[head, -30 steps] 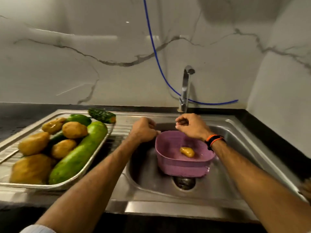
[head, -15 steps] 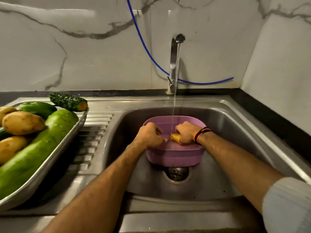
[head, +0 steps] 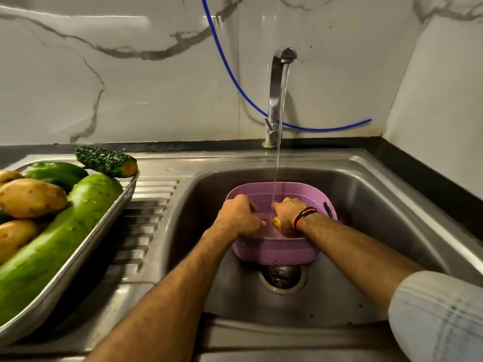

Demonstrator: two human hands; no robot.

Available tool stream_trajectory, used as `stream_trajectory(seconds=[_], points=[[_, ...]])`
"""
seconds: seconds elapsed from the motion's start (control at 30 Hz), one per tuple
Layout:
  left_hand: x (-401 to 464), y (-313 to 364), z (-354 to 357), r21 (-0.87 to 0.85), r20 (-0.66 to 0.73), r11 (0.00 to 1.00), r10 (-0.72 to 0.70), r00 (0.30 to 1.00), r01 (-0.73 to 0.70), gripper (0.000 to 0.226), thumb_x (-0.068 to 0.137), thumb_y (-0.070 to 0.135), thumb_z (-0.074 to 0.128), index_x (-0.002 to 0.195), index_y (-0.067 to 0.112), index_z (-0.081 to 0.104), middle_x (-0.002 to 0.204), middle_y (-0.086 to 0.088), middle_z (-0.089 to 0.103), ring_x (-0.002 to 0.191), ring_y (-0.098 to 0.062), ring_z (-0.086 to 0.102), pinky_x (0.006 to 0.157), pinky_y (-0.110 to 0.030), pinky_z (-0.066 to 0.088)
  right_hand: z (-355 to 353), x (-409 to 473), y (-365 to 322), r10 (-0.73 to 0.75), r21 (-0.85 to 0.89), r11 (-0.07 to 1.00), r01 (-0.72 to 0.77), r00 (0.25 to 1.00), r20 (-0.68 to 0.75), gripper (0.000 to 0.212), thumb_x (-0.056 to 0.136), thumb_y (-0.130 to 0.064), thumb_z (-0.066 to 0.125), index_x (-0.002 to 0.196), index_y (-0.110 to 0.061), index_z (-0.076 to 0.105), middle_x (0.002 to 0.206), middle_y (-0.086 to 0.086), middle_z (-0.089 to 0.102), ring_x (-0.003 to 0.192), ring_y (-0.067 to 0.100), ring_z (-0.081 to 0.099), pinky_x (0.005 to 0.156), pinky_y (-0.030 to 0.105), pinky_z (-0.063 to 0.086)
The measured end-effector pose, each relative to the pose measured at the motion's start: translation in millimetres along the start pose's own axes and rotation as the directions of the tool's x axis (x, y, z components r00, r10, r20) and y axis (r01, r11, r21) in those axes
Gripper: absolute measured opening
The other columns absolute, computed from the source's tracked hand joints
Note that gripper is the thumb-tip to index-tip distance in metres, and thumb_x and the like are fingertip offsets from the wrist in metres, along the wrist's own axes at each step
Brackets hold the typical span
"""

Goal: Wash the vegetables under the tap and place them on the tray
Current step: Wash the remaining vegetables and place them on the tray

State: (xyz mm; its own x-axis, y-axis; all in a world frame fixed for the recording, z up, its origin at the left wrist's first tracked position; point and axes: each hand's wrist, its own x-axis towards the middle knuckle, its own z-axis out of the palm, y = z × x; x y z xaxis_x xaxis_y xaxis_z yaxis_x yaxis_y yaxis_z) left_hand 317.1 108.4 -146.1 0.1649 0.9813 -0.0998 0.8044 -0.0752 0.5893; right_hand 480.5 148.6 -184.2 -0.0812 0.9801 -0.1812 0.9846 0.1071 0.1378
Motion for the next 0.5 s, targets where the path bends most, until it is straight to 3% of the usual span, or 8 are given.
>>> stream_trajectory(seconds=[0.13, 0.27, 0.4, 0.5], points=[[-2.6, 2.7, -2.0, 0.001, 0.003, 1.000, 0.001, 1.000, -0.001, 0.046, 0.081, 0.034, 0.079, 0.122, 0.016, 0.065, 0.120, -0.005, 0.067, 0.109, -0.021, 0.064, 0.096, -0.031, 0.052, -19.7, -12.3, 0.0, 0.032, 0.048, 0.998, -0.028, 0.996, -0.082, 0.052, 0.086, -0.038, 0.059, 0.132, -0.015, 0.051, 0.131, 0.015, 0.057, 0.120, 0.033, 0.057, 0.093, 0.039, 0.048], [-5.5, 4.1, -3.1, 0.017, 0.006, 1.000, 0.007, 1.000, -0.007, 0.042, 0.083, 0.032, 0.077, 0.121, 0.016, 0.066, 0.120, -0.004, 0.068, 0.111, -0.019, 0.063, 0.096, -0.028, 0.050, -53.1, -24.7, 1.5, 0.106, 0.302, 0.952, -0.056, 0.982, -0.153, 0.050, 0.082, -0.049, 0.059, 0.122, -0.019, 0.057, 0.122, 0.014, 0.062, 0.109, 0.035, 0.060, 0.089, 0.040, 0.051], [-7.5, 11.8, -8.3, -0.125, -0.045, 0.992, -0.013, 0.999, 0.007, 0.033, 0.090, 0.029, 0.071, 0.118, 0.013, 0.067, 0.112, -0.004, 0.071, 0.108, -0.020, 0.065, 0.095, -0.030, 0.050, -75.8, -39.7, 1.0, 0.189, 0.660, 0.750, -0.050, 0.972, -0.141, 0.033, 0.075, -0.046, 0.068, 0.098, -0.024, 0.065, 0.103, 0.005, 0.067, 0.094, 0.028, 0.064, 0.082, 0.044, 0.058], [-4.2, 22.8, -12.2, -0.379, -0.065, 0.925, -0.032, 0.997, 0.005, 0.026, 0.096, 0.023, 0.063, 0.115, 0.006, 0.068, 0.097, -0.010, 0.070, 0.087, -0.023, 0.067, 0.081, -0.040, 0.058, -80.8, -50.2, -0.6, 0.253, 0.823, 0.566, -0.038, 0.959, -0.129, 0.020, 0.076, -0.037, 0.071, 0.089, -0.022, 0.071, 0.091, 0.000, 0.069, 0.090, 0.022, 0.067, 0.080, 0.040, 0.060]])
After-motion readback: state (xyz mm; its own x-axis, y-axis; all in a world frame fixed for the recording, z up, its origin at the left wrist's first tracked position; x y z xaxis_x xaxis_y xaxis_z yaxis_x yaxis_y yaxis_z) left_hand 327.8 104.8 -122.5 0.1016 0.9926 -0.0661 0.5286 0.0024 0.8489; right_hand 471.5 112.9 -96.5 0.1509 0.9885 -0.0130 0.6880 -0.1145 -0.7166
